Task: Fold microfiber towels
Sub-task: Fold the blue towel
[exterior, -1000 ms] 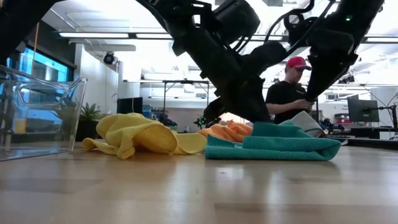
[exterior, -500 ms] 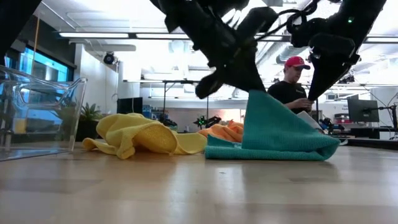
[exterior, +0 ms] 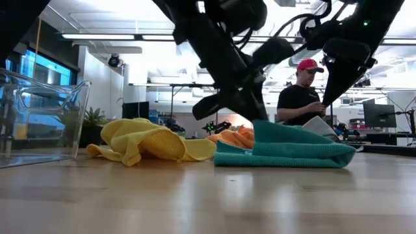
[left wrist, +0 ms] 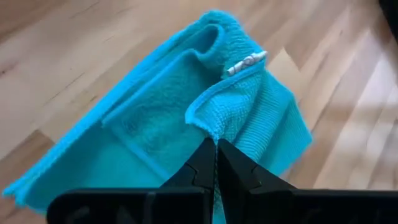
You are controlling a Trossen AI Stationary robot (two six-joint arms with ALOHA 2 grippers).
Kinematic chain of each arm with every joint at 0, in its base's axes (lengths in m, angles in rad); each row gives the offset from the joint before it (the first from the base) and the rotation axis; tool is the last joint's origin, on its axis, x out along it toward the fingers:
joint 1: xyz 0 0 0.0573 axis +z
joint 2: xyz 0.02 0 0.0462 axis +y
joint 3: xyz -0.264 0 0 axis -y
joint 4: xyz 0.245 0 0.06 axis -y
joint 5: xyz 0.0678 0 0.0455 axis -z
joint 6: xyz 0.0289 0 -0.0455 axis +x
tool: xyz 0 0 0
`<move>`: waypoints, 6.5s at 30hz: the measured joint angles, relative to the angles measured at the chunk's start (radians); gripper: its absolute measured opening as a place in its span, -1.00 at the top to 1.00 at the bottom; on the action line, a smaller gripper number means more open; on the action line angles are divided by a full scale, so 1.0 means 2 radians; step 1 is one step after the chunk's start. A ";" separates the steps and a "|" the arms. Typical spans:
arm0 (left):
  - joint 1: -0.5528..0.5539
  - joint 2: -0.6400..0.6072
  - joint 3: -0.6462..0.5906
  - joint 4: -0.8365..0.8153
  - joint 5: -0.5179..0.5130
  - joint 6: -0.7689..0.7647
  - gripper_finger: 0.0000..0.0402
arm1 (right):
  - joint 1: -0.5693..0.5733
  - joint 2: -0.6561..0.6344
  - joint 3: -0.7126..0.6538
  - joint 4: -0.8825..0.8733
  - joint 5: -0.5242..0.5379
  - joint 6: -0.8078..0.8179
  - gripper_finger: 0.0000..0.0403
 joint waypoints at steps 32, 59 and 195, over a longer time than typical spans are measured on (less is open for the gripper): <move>0.030 0.002 0.000 -0.042 -0.043 0.088 0.32 | 0.000 0.001 0.000 0.000 0.001 -0.001 1.00; 0.059 -0.063 -0.002 -0.031 0.008 0.210 0.28 | -0.024 -0.009 -0.055 0.150 -0.068 -0.010 1.00; 0.013 -0.009 -0.082 0.081 -0.041 0.603 0.11 | -0.251 -0.273 -0.240 0.329 -0.210 -0.030 1.00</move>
